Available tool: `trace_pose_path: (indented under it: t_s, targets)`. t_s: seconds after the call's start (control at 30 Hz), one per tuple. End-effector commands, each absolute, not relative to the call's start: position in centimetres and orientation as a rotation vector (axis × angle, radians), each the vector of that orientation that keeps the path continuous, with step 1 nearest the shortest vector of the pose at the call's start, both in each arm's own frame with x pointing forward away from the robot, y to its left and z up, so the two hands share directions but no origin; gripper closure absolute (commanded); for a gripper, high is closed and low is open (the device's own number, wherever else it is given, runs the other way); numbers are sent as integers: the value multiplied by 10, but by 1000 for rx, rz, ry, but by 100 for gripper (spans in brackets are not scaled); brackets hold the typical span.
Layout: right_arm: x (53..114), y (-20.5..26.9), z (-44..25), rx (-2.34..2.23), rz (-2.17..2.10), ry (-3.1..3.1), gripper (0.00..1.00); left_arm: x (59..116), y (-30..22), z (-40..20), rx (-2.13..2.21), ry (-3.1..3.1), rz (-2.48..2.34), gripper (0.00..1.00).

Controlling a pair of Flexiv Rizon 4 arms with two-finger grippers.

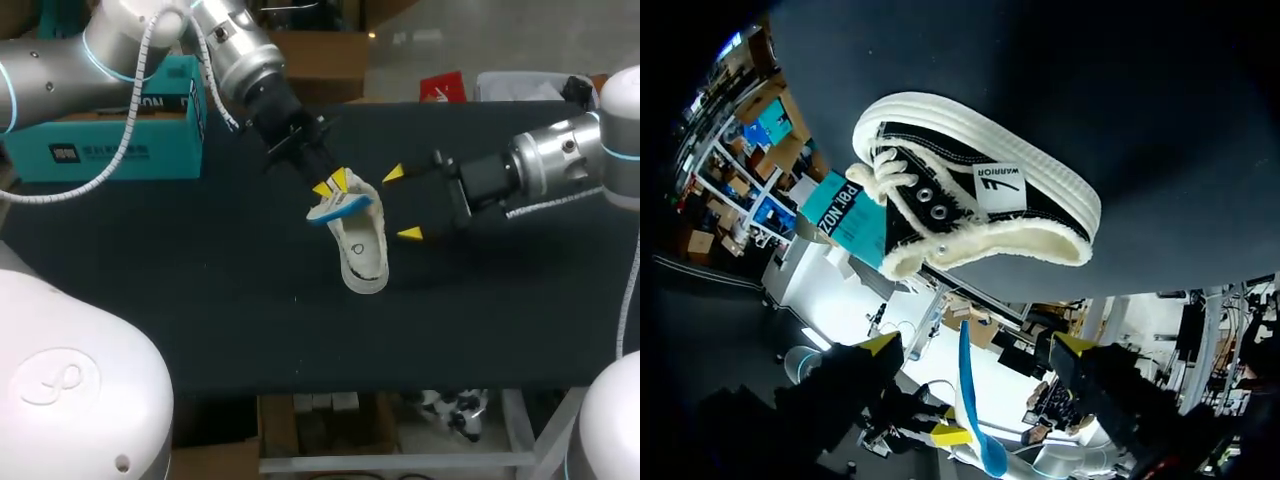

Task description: Open the shoe tongue, take the insole out of the shoe, put the insole back into the shoe, and pack the shoe into the shoebox

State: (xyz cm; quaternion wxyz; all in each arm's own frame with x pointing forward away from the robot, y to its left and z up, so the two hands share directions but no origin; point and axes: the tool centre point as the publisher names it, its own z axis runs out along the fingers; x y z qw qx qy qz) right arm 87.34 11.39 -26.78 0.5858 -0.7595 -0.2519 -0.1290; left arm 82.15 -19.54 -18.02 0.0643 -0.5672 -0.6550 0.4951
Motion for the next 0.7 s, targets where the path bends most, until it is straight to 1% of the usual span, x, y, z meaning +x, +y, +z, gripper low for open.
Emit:
trace_pose_path:
  t_s: [0.03,0.07,0.1,0.2,0.23,0.27,0.43,0.53,0.7]
  targets:
    - [871,117,-267,-1768,-312,-580,6,828,-204,-189,-1716,-1963,1492,100]
    - [871,119,-267,-1767,-313,-578,24,829,-205,-191,-1711,-1948,1498,100]
    - [871,121,-266,-1765,-315,-577,32,830,-206,-193,-1713,-1954,1490,100]
    - [870,123,-266,-1758,-319,-572,38,830,-209,-200,-1718,-1972,1471,100]
    - [869,124,-265,-1752,-319,-569,50,831,-210,-202,-1718,-1972,1471,100]
    - [869,126,-266,-1749,-320,-567,53,831,-211,-204,-1716,-1971,1473,100]
    - [865,134,-269,-1713,-331,-556,60,831,-217,-210,-1723,-2014,1457,100]
    - [863,137,-272,-1705,-325,-548,59,832,-219,-213,-1724,-2012,1466,100]
    - [860,140,-275,-1694,-319,-534,62,832,-222,-218,-1728,-2016,1480,100]
